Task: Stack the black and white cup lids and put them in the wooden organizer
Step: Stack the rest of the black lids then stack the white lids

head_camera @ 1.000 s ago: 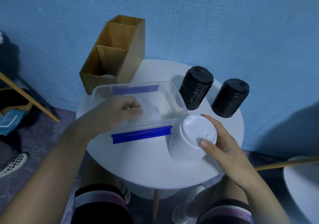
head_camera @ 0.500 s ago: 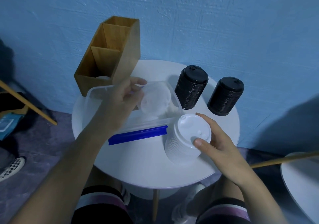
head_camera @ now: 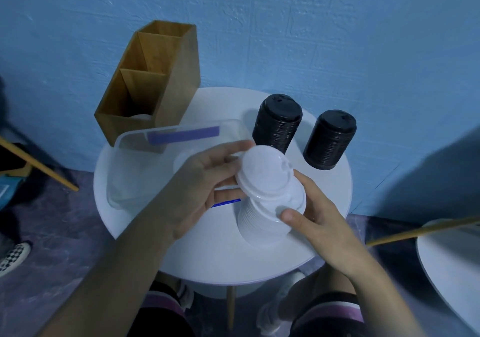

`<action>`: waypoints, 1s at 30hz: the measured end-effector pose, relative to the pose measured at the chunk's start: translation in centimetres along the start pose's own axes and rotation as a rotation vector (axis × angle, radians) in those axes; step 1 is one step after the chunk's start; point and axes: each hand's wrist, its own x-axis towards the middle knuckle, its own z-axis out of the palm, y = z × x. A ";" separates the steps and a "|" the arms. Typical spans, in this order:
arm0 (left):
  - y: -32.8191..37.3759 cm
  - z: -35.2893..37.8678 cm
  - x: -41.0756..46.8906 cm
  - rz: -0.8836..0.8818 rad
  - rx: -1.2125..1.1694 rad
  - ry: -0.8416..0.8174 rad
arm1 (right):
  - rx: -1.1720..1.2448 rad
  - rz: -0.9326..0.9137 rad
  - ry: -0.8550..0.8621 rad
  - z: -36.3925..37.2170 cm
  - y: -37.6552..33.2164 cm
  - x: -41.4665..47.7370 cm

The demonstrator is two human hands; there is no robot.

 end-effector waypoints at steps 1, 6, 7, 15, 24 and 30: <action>-0.2 0.3 -0.1 0.009 0.023 0.013 | -0.003 -0.003 -0.002 0.0 0.1 0.0; -0.5 0.8 -0.5 0.077 0.196 0.074 | 0.012 0.002 -0.006 -0.2 0.4 0.1; -0.8 0.9 -0.7 0.087 0.246 0.078 | 0.015 0.002 -0.005 -0.1 0.5 0.1; -3.1 2.9 -1.7 0.138 0.716 0.265 | 0.021 0.009 0.008 0.0 0.3 0.1; -3.5 3.7 -1.0 0.248 1.152 0.399 | -0.007 0.035 -0.044 0.1 -0.2 -0.4; -4.4 3.0 -1.1 0.315 1.027 0.380 | -0.014 0.003 -0.030 0.1 -0.4 -0.3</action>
